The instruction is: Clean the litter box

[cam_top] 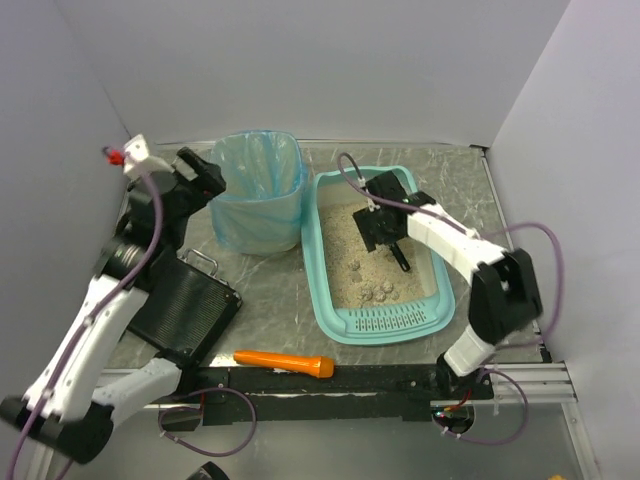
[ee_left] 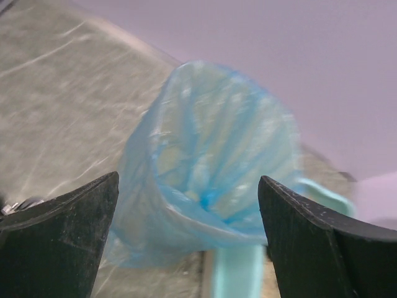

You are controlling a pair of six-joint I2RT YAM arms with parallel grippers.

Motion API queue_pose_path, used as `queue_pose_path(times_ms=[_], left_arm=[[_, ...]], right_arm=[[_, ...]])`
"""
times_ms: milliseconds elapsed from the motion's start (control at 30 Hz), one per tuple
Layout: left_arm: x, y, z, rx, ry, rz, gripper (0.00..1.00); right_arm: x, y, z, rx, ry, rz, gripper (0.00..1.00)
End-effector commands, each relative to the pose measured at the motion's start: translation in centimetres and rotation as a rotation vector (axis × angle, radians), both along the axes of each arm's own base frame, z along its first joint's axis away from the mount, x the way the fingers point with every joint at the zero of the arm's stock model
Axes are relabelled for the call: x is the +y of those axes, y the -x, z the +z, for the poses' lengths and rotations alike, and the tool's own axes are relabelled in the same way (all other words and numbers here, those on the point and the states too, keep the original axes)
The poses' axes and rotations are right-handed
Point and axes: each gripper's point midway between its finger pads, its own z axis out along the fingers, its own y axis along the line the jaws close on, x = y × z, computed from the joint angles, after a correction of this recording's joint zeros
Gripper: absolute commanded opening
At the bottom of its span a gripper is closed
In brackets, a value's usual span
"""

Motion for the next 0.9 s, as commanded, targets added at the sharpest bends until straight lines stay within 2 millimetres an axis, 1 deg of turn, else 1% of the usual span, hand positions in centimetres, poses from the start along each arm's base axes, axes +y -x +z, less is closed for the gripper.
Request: queue_pose_path(times_ms=[0,33,67,133,233,333,400,433,467,533,600,633,700,733,800,833,867], left_arm=[[-1.3,2.3,3.8,-0.190,0.041,-0.141,0.97],[-1.6,2.4,3.2,-0.194,0.042,-0.158,0.97],[-1.5,2.8,3.4,-0.208,0.044,-0.168,0.97],[-1.5,2.9,2.9,-0.203,0.037,-0.169,0.97],[-1.7,2.7,2.7,-0.196,0.032,-0.174,0.97],[-2.3,2.2,2.0,-0.173,0.022,-0.197,0.97],[-2.3,2.1,1.9,-0.169,0.022,-0.194,0.97],[-2.2,2.0,1.8,-0.166,0.023,-0.186,0.97],[-2.1,1.9,1.7,-0.163,0.022,-0.178,0.97],[-1.9,1.8,1.4,-0.154,0.023,-0.167,0.97],[-2.1,1.8,1.2,-0.143,0.026,-0.176,0.97],[-2.1,1.9,1.3,-0.144,0.030,-0.174,0.97],[-2.1,2.0,1.0,-0.136,0.035,-0.178,0.97],[-2.0,2.2,1.2,-0.144,0.039,-0.172,0.97],[-2.0,2.2,0.9,-0.142,0.041,-0.175,0.97],[-2.0,2.3,1.2,-0.151,0.046,-0.178,0.97],[-2.1,2.4,1.2,-0.154,0.049,-0.181,0.97]], right_arm=[[-3.1,-2.3,-1.2,0.092,0.163,-0.061,0.80],[-3.1,-2.4,-1.5,0.110,0.158,-0.067,0.78],[-3.2,-2.5,-1.9,0.120,0.160,-0.075,0.77],[-3.6,-2.7,-2.8,0.131,0.161,-0.097,0.77],[-3.5,-2.4,-4.0,0.169,0.136,-0.102,0.76],[-3.7,-1.9,-5.3,0.199,0.139,-0.108,0.74],[-3.9,-1.6,-6.0,0.211,0.131,-0.112,0.71],[-3.9,-1.8,-6.3,0.204,0.123,-0.119,0.68],[-4.0,-1.5,-6.9,0.219,0.123,-0.124,0.68],[-4.2,-1.5,-7.5,0.222,0.111,-0.140,0.67],[-4.0,-1.4,-8.0,0.228,0.089,-0.135,0.63],[-3.8,-1.5,-8.1,0.226,0.069,-0.165,0.59],[-3.4,-1.7,-7.8,0.207,0.038,-0.170,0.56],[-3.2,-1.9,-7.6,0.195,0.021,-0.178,0.49],[-2.9,-2.2,-6.6,0.164,-0.005,-0.179,0.45],[-2.8,-2.2,-6.2,0.157,-0.012,-0.190,0.41],[-2.8,-2.4,-5.2,0.132,-0.023,-0.195,0.40]])
